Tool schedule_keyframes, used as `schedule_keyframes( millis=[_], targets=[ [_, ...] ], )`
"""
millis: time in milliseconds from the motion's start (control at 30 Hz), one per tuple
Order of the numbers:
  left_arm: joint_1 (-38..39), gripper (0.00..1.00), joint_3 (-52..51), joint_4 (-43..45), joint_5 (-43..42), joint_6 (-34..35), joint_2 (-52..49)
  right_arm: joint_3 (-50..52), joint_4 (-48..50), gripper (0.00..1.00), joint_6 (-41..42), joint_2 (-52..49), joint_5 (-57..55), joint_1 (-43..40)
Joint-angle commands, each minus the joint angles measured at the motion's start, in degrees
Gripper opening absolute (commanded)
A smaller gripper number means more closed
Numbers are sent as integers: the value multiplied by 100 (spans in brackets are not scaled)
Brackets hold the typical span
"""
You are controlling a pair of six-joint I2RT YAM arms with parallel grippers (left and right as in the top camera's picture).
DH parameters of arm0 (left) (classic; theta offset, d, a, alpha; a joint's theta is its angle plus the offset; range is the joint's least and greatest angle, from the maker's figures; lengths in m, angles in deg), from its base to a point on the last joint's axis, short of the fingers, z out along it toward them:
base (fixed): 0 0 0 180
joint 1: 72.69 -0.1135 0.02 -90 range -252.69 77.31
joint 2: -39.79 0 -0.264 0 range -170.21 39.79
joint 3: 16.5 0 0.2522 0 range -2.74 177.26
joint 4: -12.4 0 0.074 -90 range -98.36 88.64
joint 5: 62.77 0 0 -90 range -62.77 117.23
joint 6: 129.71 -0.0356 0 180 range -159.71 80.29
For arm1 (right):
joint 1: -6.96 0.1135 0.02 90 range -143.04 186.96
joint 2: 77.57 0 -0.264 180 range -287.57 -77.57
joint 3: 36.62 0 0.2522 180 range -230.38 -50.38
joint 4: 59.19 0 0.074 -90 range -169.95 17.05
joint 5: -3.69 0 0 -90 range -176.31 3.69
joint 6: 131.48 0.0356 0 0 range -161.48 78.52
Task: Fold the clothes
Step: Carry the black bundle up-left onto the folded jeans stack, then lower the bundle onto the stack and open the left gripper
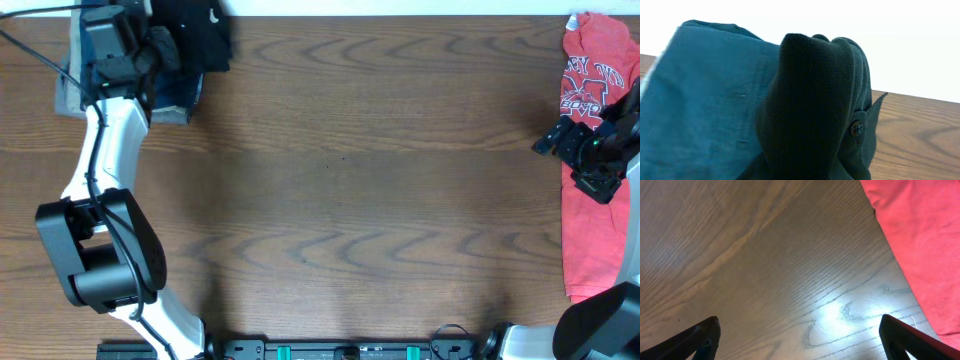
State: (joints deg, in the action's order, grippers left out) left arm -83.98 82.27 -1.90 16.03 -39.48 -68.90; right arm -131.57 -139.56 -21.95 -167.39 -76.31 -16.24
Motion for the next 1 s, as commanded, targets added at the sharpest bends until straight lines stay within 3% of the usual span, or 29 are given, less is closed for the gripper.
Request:
schedule_keyframes(
  millis=[0, 300, 600, 967],
  targets=[
    [-166, 6, 264, 157, 157, 92, 31, -9, -4, 99, 59, 98, -37, -42],
    [-378, 6, 264, 459, 190, 92, -179, -9, -2, 99, 59, 98, -37, -42],
    [-494, 6, 264, 739, 1266, 94, -568, -9, -4, 99, 61, 98, -37, -42],
    [-927, 6, 264, 1147, 1539, 94, -1113, -9, -2, 99, 61, 98, -35, -42]
  ],
)
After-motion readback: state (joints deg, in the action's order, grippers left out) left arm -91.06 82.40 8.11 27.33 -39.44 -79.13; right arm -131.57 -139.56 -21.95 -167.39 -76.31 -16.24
